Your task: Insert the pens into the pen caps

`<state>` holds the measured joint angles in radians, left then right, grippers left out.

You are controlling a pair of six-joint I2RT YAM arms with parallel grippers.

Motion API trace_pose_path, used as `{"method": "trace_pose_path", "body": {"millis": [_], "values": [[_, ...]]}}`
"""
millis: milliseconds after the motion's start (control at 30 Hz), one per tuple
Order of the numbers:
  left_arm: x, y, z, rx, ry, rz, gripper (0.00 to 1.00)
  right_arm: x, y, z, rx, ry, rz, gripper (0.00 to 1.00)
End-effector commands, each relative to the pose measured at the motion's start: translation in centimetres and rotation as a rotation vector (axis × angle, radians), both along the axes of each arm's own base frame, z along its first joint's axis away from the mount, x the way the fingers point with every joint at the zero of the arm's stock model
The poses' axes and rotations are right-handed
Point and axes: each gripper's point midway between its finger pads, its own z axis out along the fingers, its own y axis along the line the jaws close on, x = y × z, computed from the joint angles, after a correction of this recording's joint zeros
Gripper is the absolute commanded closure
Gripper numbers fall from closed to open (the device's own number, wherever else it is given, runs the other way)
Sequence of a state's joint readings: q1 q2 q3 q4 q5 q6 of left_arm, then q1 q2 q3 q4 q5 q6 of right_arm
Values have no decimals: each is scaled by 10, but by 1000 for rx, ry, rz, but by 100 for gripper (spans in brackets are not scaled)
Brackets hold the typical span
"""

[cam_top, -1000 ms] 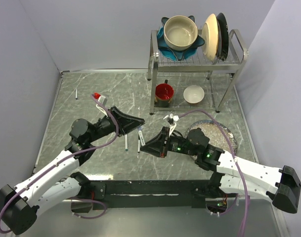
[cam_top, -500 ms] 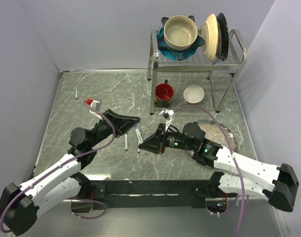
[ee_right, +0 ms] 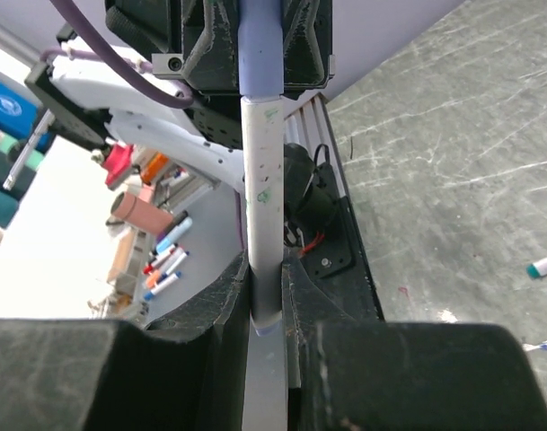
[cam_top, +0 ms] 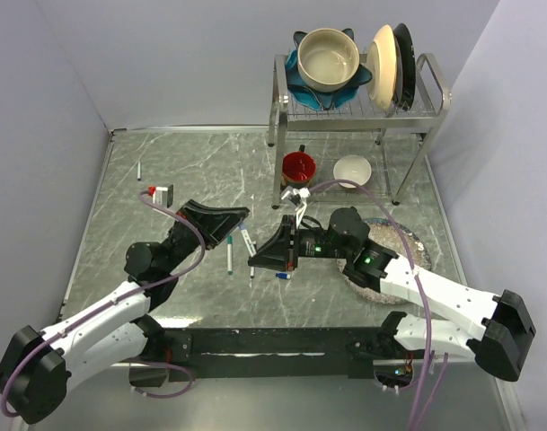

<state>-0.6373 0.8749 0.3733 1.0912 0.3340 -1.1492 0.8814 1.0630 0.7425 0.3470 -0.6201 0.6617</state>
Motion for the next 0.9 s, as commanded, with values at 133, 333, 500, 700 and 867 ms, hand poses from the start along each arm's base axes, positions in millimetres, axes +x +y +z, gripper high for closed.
{"method": "trace_pose_path", "body": {"millis": [133,333,500,700,867], "values": [[-73,-53,-85,301,109,-366,99,50,-38,173,408,-382,-294,100],[-79,-64,-87,314,124,-421,99,58,-58,196,391,-454,-350,100],[-80,-75,-92,378,111,-412,99,56,-70,220,386,-515,-379,100],[-92,-92,-104,434,116,-448,99,69,-75,233,342,-561,-439,100],[-98,-94,-110,449,127,-464,99,76,-88,247,307,-613,-517,100]]}}
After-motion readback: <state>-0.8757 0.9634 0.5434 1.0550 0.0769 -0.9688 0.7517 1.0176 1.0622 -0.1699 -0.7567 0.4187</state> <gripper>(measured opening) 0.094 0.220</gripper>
